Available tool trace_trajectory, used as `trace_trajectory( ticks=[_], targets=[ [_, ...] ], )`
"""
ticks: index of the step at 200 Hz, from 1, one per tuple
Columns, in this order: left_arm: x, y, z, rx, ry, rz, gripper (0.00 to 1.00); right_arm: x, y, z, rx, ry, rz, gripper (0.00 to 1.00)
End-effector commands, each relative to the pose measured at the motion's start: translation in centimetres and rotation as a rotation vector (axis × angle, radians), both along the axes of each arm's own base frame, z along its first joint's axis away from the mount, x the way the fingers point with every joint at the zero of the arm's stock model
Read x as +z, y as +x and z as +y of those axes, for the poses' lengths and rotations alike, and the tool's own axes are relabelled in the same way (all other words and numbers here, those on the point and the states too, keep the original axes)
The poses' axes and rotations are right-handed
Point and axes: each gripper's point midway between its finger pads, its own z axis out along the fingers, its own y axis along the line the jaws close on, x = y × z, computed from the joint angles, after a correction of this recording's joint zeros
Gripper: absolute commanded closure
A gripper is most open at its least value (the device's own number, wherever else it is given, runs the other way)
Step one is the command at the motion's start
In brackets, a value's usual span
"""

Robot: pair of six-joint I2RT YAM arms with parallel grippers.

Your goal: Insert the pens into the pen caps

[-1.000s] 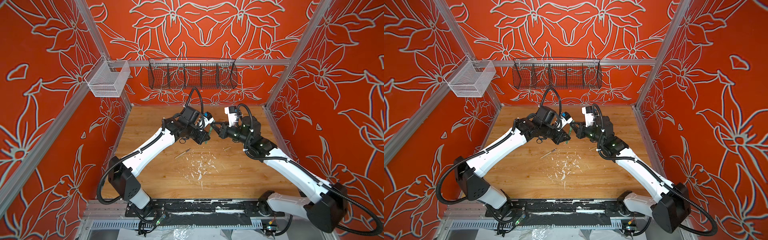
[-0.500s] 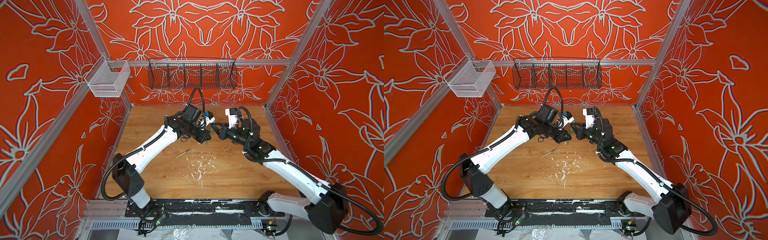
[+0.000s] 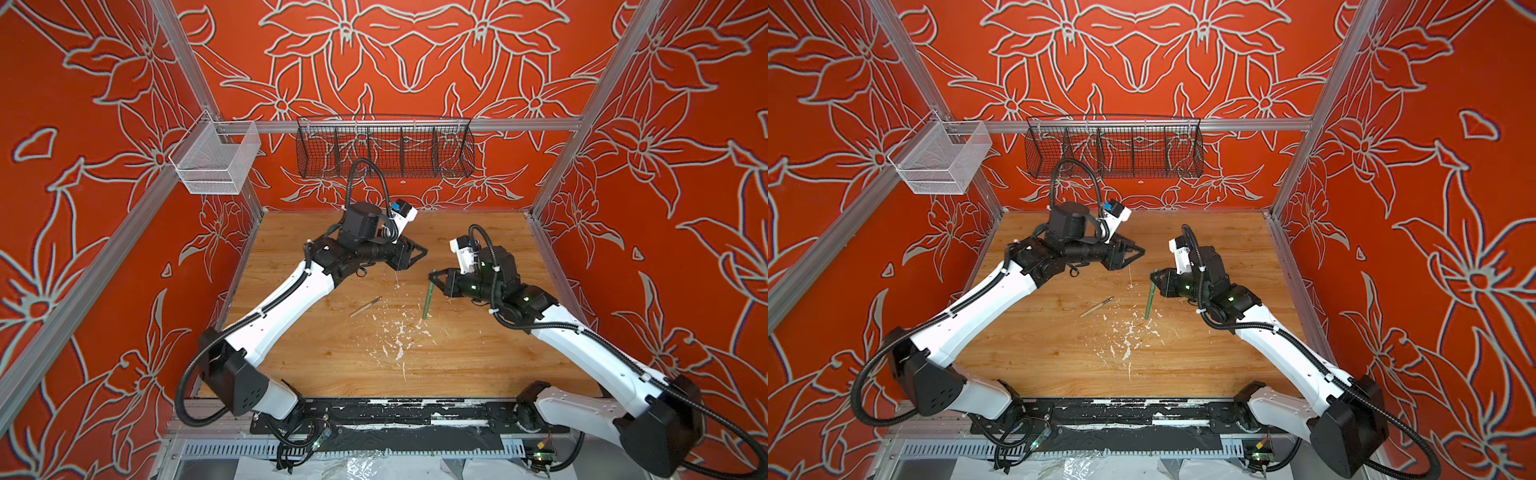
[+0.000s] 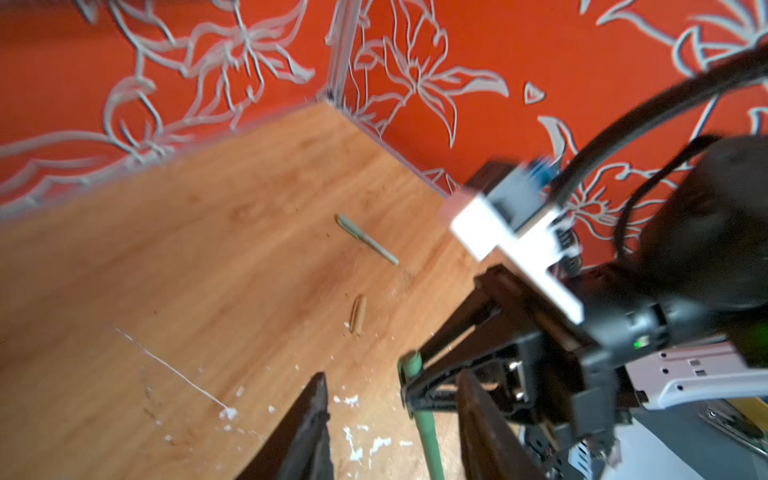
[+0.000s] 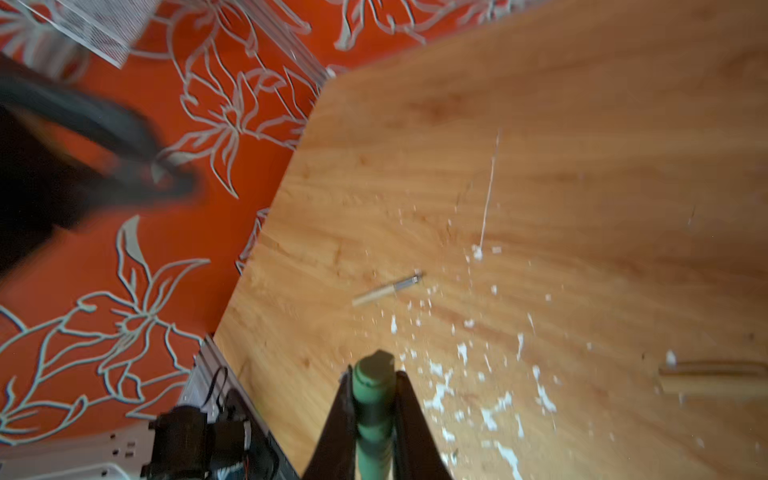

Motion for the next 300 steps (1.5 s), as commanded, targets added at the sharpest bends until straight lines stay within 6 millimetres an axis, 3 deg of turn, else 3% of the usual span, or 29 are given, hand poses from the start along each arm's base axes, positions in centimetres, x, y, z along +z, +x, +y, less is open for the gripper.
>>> trace_trajectory(
  ticks=[1,28,73,95,135,178,237,300],
  targets=[
    [2.0,-1.4,-0.1,-0.041,-0.054,-0.054,0.45,-0.3,-0.8,-0.8,0.010,-0.017,0.054,1.00],
    [-1.0,-3.3,0.4,-0.072,-0.027,0.035,0.29,0.3,-0.1,-1.6,-0.020,-0.001,0.034,1.00],
    [-8.5,-5.4,-1.2,-0.153,-0.073,0.236,0.26,2.9,0.0,-0.9,0.010,0.075,-0.061,1.00],
    [-10.6,-6.0,-2.7,-0.184,-0.087,0.271,0.26,3.2,0.0,-0.7,0.023,0.092,-0.080,1.00],
    [-12.7,-6.7,-4.8,-0.232,-0.060,0.320,0.29,2.9,-0.2,-0.8,0.022,0.089,-0.080,1.00],
    [-13.7,-7.4,-5.8,-0.239,-0.014,0.343,0.49,2.2,-0.1,-1.5,-0.007,0.054,-0.082,1.00],
    [-15.1,-8.6,-6.2,-0.256,0.039,0.378,0.53,2.6,0.4,-2.2,-0.057,0.036,-0.107,1.00],
    [-15.9,-8.7,-6.0,-0.238,0.056,0.400,0.71,2.8,0.5,-2.3,-0.065,0.042,-0.111,1.00]
  ],
)
